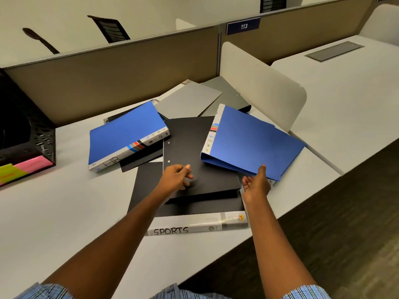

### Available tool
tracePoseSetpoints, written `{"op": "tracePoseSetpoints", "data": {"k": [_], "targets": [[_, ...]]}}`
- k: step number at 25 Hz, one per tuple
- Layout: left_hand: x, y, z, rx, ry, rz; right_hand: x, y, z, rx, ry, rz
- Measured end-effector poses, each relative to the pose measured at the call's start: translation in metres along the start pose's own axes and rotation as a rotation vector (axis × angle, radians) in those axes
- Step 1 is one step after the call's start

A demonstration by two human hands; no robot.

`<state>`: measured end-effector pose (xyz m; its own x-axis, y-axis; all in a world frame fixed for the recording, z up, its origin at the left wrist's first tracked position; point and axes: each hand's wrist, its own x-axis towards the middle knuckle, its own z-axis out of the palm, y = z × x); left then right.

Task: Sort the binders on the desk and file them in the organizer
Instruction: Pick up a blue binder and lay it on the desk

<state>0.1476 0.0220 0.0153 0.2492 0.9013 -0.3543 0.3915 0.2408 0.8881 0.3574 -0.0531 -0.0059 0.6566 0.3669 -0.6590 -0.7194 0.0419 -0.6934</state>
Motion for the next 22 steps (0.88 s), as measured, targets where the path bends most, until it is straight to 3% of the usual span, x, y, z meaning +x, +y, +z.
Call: {"op": "tracePoseSetpoints", "data": {"k": [3, 9, 15, 22], "targets": [[0.003, 0.004, 0.008, -0.034, -0.009, -0.027, 0.008, -0.004, 0.002, 0.066, -0.167, 0.087], [0.008, 0.015, 0.005, -0.073, -0.022, -0.070, 0.018, -0.008, 0.011, 0.179, -0.204, 0.183], [0.011, 0.032, -0.007, -0.240, 0.025, -0.076, 0.021, -0.029, 0.006, 0.354, -0.345, 0.096], [-0.011, 0.085, -0.005, -0.392, -0.155, -0.030, 0.013, -0.059, -0.006, 0.353, -0.589, 0.137]]}}
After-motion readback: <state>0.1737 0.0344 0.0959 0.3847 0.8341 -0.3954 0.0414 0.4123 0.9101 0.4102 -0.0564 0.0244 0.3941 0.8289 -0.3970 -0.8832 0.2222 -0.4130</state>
